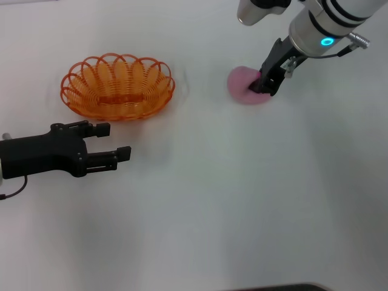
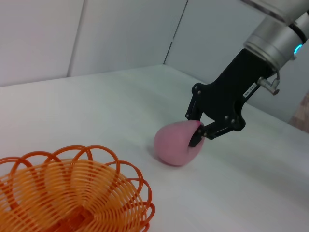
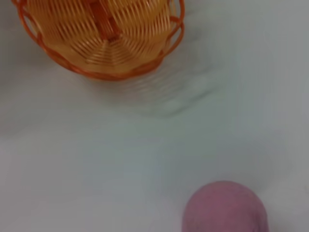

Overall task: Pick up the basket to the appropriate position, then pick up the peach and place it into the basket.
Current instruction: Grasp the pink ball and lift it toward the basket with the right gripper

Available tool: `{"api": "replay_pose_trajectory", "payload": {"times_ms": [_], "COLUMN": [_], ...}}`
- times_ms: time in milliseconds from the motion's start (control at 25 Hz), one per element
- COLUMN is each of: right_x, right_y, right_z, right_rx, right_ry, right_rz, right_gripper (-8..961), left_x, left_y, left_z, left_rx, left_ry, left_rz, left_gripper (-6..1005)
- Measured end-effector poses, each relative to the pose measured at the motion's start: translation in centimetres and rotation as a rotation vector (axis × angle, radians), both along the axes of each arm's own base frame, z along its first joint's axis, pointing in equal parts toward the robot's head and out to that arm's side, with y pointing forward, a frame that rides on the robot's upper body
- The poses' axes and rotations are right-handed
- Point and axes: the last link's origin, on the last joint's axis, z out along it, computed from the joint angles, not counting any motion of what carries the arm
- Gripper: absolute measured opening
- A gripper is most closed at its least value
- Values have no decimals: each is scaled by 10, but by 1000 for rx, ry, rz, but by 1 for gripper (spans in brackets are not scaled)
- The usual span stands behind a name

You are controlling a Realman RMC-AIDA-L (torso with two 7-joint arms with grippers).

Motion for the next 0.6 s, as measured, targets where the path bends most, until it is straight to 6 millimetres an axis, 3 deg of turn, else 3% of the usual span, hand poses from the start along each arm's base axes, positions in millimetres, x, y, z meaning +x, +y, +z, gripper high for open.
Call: {"api": "replay_pose_trajectory", "payload": {"times_ms": [600], "right_x": [-53], "right_y": [-5], "right_z": [34], "right_rx": [-47], "right_ry": [29], "right_rz": [60], "right_gripper": [155], "left_x": [-3], "left_y": [-5], "left_z": [1], "left_rx": [-3], "left_ry": [-7], "left_rz": [12], "left_gripper": [799]}}
